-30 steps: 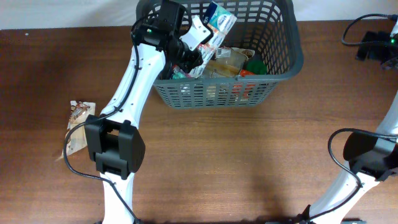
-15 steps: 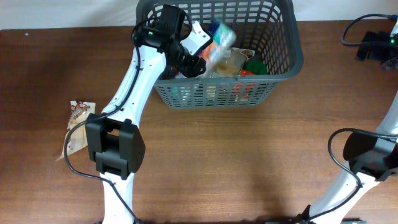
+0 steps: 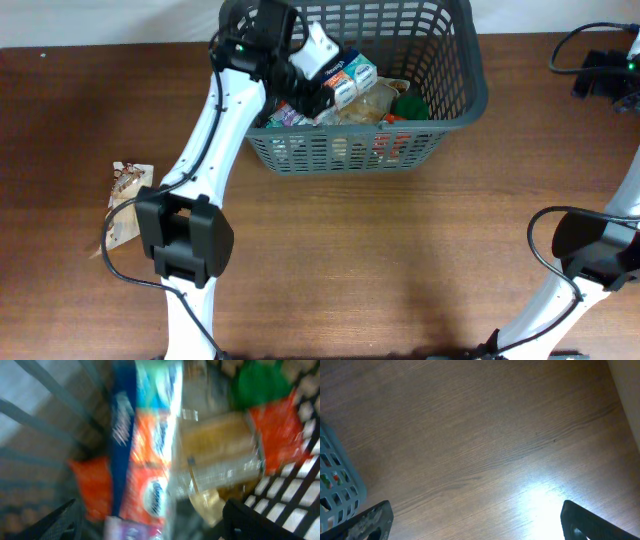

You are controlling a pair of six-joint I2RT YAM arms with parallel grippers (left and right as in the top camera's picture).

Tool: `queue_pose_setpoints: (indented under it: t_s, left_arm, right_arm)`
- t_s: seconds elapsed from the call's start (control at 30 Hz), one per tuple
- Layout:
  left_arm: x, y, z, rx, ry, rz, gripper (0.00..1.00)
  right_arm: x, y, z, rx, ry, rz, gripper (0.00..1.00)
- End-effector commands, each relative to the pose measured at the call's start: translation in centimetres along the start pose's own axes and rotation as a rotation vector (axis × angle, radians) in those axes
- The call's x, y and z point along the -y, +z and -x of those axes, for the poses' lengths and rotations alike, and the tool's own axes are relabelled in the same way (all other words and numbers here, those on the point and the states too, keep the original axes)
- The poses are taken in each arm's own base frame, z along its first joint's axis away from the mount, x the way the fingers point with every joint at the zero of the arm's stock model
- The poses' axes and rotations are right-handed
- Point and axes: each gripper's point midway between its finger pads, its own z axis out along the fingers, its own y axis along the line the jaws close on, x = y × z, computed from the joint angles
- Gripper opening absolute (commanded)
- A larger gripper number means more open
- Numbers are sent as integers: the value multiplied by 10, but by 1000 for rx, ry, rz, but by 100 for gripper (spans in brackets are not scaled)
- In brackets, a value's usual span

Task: Pack container
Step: 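Lower the tissue pack into the basket and open the left gripper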

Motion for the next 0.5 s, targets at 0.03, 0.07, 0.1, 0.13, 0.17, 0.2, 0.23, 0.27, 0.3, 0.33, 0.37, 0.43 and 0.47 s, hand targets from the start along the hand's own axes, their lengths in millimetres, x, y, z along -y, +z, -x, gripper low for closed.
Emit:
queue_pose_setpoints:
  t_s: [0.03,0.07,0.1,0.13,0.17,0.2,0.23,0.27,0.3,0.33,0.37,0.43,0.47]
  left_arm:
    - [8,-107,82,273,62,93,100]
    - [10,-125,90,308,74,109,100]
    - [13,-143,97,339,85,126,100]
    - [17,-162,101,365,94,139,100]
    - [21,-177,103,383,101,147,100]
    - [27,-194,104,400,107,155,100]
    - [31,-209,103,410,110,167,100]
    - [34,-221,101,416,111,180,100]
    - [37,-232,99,417,110,196,100]
    - [38,-241,95,412,106,217,100]
    - [37,-249,91,405,100,243,100]
    - [32,-262,80,373,80,313,100]
    - [27,-267,72,346,64,355,100]
  right_arm:
    - [-2,7,0,-15,10,12,98]
    - [-1,7,0,-15,10,11,99]
    - [-2,7,0,-15,10,12,99]
    - [-2,7,0,-15,10,12,99]
    - [-2,7,0,-15,10,12,99]
    - [-2,7,0,-15,10,12,99]
    - [-1,7,0,-15,10,11,99]
    - [-2,7,0,-15,10,12,99]
    - [-2,7,0,-15,10,12,99]
    - [-2,7,0,-15,10,12,99]
    - [-2,7,0,-15,10,12,99]
    - [-2,7,0,-15,10,12,99]
    - [-2,7,0,-15,10,12,99]
